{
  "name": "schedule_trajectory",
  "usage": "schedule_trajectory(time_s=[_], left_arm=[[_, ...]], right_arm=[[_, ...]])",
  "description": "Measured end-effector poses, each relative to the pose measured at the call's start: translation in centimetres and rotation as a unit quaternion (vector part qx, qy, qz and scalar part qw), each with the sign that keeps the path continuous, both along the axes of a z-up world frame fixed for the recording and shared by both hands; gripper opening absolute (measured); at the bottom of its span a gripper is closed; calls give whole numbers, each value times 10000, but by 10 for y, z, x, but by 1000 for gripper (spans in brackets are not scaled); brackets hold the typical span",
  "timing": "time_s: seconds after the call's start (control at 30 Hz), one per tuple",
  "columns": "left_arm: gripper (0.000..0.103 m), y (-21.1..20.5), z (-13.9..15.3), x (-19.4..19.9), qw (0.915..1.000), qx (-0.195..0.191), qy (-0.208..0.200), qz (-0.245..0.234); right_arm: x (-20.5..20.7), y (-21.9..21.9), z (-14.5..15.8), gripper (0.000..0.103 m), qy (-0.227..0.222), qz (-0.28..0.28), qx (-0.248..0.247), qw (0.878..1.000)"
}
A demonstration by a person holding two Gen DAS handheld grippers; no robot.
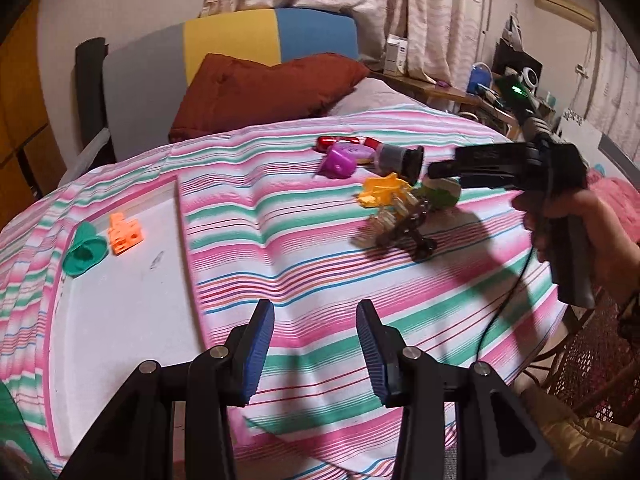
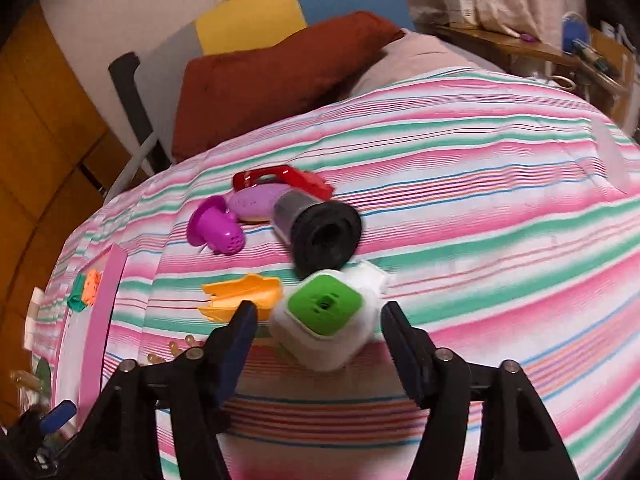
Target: Organize rigid objects
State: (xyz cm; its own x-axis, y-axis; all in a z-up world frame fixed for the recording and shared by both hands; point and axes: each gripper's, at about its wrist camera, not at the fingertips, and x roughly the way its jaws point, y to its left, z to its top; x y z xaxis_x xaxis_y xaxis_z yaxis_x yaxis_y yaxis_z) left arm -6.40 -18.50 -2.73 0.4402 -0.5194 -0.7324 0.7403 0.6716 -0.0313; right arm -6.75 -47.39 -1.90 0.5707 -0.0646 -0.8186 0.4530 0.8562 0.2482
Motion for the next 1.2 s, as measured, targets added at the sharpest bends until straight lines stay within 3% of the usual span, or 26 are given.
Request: schedule_trajectory(time_s=[0.1, 0.13, 0.2, 0.3, 0.37, 0.43, 0.47, 0.53, 0.57, 0.6, 0.63, 0.67, 0.7, 0.8, 0.87, 0.93, 1.03, 1.13, 1.2], left_arm=[[43, -11, 1, -6, 9998, 69, -82, -169], [43, -15, 2, -8, 9996, 91, -126, -219], [43, -25, 3, -11, 9992, 106, -173, -331], [43, -35, 5, -12, 9988, 53, -127, -461], [43, -44, 6, -13, 9986, 32, -95, -525], [43, -50, 6, -14, 9983, 20, -91, -568], [43, -53, 6, -15, 9983, 16, -81, -584], [43, -57, 5, -14, 9981, 23, -42, -612], [43, -60, 4, -14, 9981, 34, -22, -621], [43, -62, 3, -14, 9980, 43, -3, -630], [43, -64, 2, -15, 9980, 45, 7, -636], [43, -66, 2, -14, 9979, 42, 19, -647], [43, -68, 2, -14, 9978, 40, 21, -655], [43, -76, 1, -14, 9975, 66, -24, -704], [43, -85, -1, -12, 9969, 140, -119, -767], [43, -97, -5, -7, 9962, 316, -230, -778], [43, -115, -9, 2, 9953, 427, -239, -839], [43, -129, -11, 13, 9950, 494, -266, -821], [43, -133, -9, 22, 9957, 410, -175, -811]], right_arm=[[13, 9, -10, 79, 371, 196, -414, 9983], [14, 7, -14, 69, 449, 259, -487, 9975], [14, 4, -14, 66, 467, 309, -462, 9974], [7, -12, -9, 66, 211, 126, 225, 9994], [-2, -31, -12, 66, -152, -156, 1230, 9922], [-17, -54, -28, 66, -667, -493, 2867, 9544], [-24, -63, -42, 66, -890, -680, 3723, 9213], [-39, -77, -67, 71, -975, -1148, 4754, 8668], [-45, -83, -77, 76, -890, -1395, 5037, 8479], [-53, -90, -84, 73, -977, -1636, 5263, 8287], [-58, -95, -83, 76, -1063, -1734, 5274, 8249], [-62, -99, -77, 79, -1084, -1808, 5110, 8333], [-66, -104, -65, 86, -1035, -1885, 4664, 8580], [-67, -106, -34, 86, -812, -1850, 3482, 9154], [-56, -93, -10, 86, -628, -1461, 2630, 9516], [-45, -72, 7, 82, -345, -1004, 1907, 9759], [-36, -42, 11, 71, 62, -542, 1253, 9906], [-32, -37, -4, 56, 391, -363, 1241, 9908], [-36, -43, -11, 56, 365, -428, 1491, 9872]])
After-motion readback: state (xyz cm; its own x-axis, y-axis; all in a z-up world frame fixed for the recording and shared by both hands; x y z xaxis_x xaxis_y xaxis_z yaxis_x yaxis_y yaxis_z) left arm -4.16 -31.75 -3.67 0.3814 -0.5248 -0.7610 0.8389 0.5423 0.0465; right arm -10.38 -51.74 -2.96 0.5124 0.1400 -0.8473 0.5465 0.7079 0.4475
